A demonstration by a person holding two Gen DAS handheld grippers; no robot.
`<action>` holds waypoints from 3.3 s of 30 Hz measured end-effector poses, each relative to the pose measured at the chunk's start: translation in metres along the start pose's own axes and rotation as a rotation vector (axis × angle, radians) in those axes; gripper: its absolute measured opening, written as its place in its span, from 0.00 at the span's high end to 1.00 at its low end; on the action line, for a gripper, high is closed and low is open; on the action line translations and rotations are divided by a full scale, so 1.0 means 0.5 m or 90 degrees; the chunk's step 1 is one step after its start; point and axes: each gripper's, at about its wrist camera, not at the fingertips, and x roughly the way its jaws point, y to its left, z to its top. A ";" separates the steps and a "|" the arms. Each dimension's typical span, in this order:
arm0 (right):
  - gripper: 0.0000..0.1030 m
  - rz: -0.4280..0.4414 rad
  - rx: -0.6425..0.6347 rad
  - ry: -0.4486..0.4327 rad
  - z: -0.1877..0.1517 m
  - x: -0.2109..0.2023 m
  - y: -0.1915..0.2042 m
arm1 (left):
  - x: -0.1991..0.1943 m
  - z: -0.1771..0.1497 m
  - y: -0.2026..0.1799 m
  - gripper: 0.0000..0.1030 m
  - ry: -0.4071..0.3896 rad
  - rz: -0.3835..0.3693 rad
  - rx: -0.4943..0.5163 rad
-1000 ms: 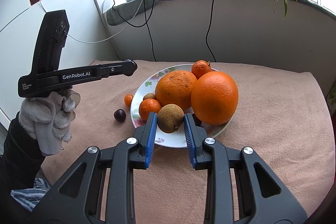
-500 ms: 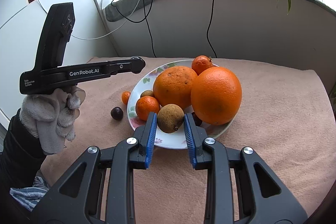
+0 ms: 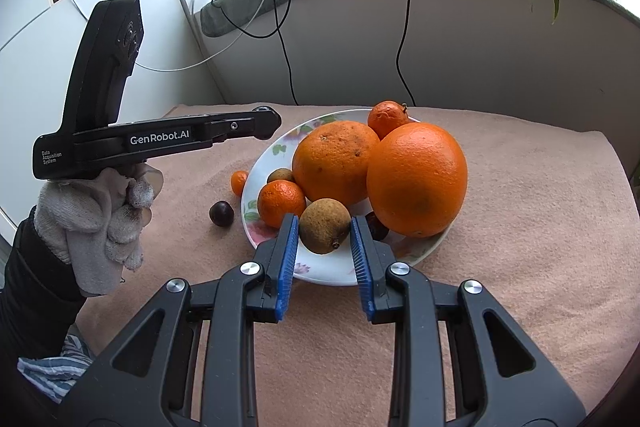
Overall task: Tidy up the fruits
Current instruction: 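Carry the kiwi with the right tool while the left tool carries the plum over the plate, then open both tools to drop the kiwi and plum onto the plate, then move the right tool to the last dark plum while the left tool reaches the small tangerine, then close the right tool on the plum while the left tool closes on the tangerine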
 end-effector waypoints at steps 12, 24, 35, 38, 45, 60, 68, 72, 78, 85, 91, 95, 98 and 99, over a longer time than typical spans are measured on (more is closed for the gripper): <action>0.72 -0.006 -0.001 -0.003 0.000 -0.004 0.000 | -0.004 0.000 -0.008 0.78 -0.003 -0.001 0.003; 0.24 -0.016 -0.009 -0.025 0.000 -0.021 0.008 | -0.021 0.004 -0.017 0.35 -0.018 0.011 0.007; 0.10 -0.039 -0.035 -0.036 0.003 -0.031 0.035 | -0.048 0.007 -0.039 0.25 -0.043 0.063 0.030; 0.09 -0.039 -0.039 -0.042 0.002 -0.036 0.040 | -0.057 0.009 -0.044 0.25 -0.049 0.065 0.033; 0.08 -0.058 -0.044 -0.052 0.004 -0.047 0.051 | -0.078 0.008 -0.048 0.25 -0.064 0.068 0.035; 0.03 -0.050 -0.058 -0.061 0.004 -0.062 0.086 | -0.128 -0.004 -0.047 0.25 -0.094 0.081 0.036; 0.03 -0.022 -0.068 -0.046 0.002 -0.053 0.118 | -0.159 -0.018 -0.024 0.25 -0.107 0.091 0.027; 0.03 -0.002 -0.063 -0.038 0.000 -0.047 0.133 | -0.176 -0.027 0.003 0.25 -0.111 0.098 0.014; 0.03 0.025 -0.070 -0.022 -0.005 -0.029 0.163 | -0.195 -0.043 0.061 0.25 -0.111 0.116 -0.019; 0.07 0.063 -0.079 0.006 -0.010 0.011 0.199 | -0.189 -0.069 0.116 0.26 -0.089 0.105 -0.051; 0.25 0.087 -0.063 0.046 -0.011 0.060 0.207 | -0.158 -0.087 0.127 0.42 -0.051 0.060 -0.059; 0.42 0.089 -0.049 0.062 -0.008 0.091 0.207 | -0.129 -0.096 0.119 0.50 -0.022 0.032 -0.051; 0.43 0.076 -0.056 0.069 -0.007 0.114 0.212 | -0.107 -0.099 0.113 0.53 -0.001 0.024 -0.041; 0.43 0.071 -0.058 0.072 -0.007 0.122 0.213 | -0.100 -0.100 0.111 0.57 0.006 0.021 -0.039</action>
